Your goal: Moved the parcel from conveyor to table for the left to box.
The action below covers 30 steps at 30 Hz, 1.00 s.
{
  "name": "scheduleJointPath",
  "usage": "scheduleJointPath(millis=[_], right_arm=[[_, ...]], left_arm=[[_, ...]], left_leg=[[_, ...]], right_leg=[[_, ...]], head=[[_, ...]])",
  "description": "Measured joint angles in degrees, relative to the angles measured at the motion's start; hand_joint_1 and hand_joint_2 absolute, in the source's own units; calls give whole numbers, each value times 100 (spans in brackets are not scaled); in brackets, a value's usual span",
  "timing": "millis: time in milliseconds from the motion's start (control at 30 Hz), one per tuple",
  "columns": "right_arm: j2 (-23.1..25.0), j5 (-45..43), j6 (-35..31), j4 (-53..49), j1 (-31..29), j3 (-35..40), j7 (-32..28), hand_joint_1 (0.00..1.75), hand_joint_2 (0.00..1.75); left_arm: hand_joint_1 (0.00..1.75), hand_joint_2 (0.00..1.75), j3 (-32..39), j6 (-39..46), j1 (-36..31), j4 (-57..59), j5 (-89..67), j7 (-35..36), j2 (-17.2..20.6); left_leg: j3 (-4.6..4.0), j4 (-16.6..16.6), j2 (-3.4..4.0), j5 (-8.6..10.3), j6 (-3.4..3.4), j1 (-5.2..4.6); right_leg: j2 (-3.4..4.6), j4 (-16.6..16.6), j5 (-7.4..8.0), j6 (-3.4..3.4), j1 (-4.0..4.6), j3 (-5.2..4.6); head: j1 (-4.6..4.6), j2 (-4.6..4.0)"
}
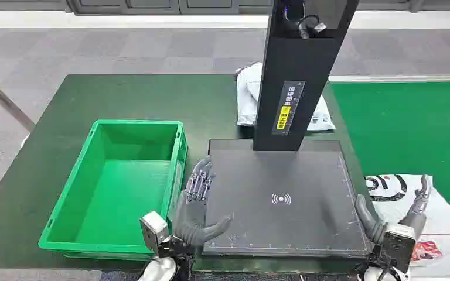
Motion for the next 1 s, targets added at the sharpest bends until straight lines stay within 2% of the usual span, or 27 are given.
scheduleJointPath(millis=[167, 300, 433, 567, 767, 1000], right_arm=[[-302, 795, -249, 263, -203, -433, 182, 0, 175], [-339, 646, -72, 350, -161, -702, 38, 0, 175], [-29, 421, 306, 258, -4, -817, -39, 0, 175], [328, 684, 126, 179, 170, -817, -81, 0, 175], [361, 1778, -514, 212, 166, -981, 260, 0, 175], [295, 1929, -514, 452, 41, -1342, 265, 0, 175]], left_arm=[[0, 175, -59, -293, -157, 216, 28, -31, -37], [0, 175, -59, -352, -269, 336, -20, -83, -57], [0, 175, -76, -360, -260, 371, -397, -221, -42], [0, 175, -83, -360, -236, 374, -566, -245, -11], [0, 175, -81, -454, -249, 426, -667, -230, -13], [0, 175, -81, -474, -255, 463, -684, -230, -13]], left_leg=[[0, 2, 0, 0, 1, -2], [2, 2, 1, -1, 1, -2], [1, -1, -1, 0, 0, 4], [0, -6, 0, -1, -4, 5], [-1, -4, 2, 0, -4, 5], [1, 0, 0, -1, 1, 0]], right_leg=[[-1, 0, 1, 1, -3, 4], [0, 0, 2, 1, -3, 3], [0, 0, -1, -3, 11, 3], [-1, 1, -5, -6, 12, -2], [0, 1, -4, -4, 6, 0], [0, 0, -1, 1, -1, 4]], head=[[2, 0], [0, 0], [2, 0], [-2, 0], [0, 0], [0, 0]])
